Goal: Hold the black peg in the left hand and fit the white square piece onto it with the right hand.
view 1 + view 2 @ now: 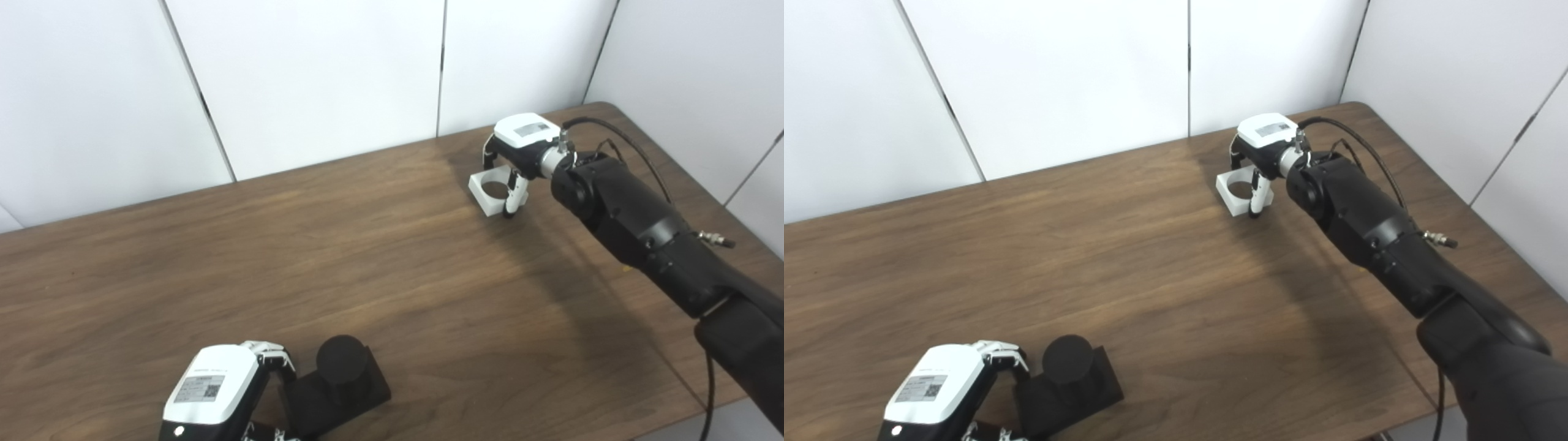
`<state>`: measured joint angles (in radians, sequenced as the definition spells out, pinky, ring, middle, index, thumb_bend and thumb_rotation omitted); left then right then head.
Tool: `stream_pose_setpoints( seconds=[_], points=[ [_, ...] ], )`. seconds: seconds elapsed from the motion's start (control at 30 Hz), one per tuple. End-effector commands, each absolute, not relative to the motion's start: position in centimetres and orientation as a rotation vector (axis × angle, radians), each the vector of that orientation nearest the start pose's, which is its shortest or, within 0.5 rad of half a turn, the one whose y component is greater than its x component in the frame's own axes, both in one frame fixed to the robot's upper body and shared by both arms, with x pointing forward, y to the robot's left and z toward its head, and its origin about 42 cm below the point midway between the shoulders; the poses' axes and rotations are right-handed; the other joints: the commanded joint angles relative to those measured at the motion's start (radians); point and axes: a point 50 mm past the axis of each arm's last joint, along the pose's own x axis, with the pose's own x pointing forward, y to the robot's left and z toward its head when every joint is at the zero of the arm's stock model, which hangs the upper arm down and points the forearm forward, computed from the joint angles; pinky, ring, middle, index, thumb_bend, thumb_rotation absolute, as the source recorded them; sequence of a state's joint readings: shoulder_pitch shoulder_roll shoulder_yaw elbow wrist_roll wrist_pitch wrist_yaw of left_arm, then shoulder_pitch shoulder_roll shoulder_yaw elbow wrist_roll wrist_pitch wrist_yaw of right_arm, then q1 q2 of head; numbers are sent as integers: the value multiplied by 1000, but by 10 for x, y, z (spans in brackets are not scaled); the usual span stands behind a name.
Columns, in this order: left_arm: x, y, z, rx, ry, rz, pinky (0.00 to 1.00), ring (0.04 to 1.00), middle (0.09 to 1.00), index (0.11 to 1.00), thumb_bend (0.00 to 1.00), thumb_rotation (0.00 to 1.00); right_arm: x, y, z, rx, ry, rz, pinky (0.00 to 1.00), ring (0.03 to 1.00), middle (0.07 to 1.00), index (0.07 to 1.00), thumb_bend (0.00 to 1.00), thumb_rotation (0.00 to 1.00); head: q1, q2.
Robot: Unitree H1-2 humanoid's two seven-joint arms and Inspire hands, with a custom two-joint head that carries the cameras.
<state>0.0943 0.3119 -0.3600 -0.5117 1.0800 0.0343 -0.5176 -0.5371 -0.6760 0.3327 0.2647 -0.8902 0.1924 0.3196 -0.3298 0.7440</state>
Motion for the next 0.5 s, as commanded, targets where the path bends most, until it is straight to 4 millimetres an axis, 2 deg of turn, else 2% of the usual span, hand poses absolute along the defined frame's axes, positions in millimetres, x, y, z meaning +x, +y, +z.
stream_pose_setpoints(
  seconds=[0.0,0.27,0.47],
  points=[
    [208,186,163,1383,-148,-655,760,791,755,489,516,49,435,-364,258,-1669,87,137,827,833,756,485,522,129,21,4],
    [207,178,161,1405,-138,-659,781,806,761,490,514,53,400,-316,311,-1750,-64,312,881,843,763,486,523,133,82,17],
    [209,173,161,1400,-135,-652,783,807,761,490,513,52,357,-274,349,-1759,-193,487,879,850,772,487,523,135,107,32]
  ],
)
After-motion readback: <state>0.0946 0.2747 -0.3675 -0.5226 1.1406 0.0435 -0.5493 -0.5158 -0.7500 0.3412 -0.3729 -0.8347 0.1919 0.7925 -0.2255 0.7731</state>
